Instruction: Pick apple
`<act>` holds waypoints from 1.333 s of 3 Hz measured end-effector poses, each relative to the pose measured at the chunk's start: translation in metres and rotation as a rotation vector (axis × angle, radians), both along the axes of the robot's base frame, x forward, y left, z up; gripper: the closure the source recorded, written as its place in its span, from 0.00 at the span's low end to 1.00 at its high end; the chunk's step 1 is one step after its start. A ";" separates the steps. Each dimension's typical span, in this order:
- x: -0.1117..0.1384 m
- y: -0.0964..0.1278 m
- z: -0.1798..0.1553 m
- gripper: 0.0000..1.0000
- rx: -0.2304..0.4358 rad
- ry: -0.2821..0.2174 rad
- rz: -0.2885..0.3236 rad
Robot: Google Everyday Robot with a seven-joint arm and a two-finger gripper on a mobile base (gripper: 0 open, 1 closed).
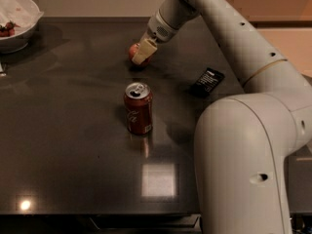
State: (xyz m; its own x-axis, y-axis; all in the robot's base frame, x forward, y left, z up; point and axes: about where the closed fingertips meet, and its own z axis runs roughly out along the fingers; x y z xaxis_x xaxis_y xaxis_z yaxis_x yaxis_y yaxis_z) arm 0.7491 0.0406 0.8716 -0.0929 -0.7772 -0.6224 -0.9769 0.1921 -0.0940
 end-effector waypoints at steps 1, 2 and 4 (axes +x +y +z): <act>-0.015 -0.006 0.024 1.00 -0.003 -0.024 0.040; -0.032 -0.014 0.050 1.00 -0.006 -0.052 0.084; -0.056 -0.033 0.094 1.00 -0.010 -0.108 0.133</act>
Offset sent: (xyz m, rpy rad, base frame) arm -0.0566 -0.0334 0.0920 -0.0126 -0.0965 0.1369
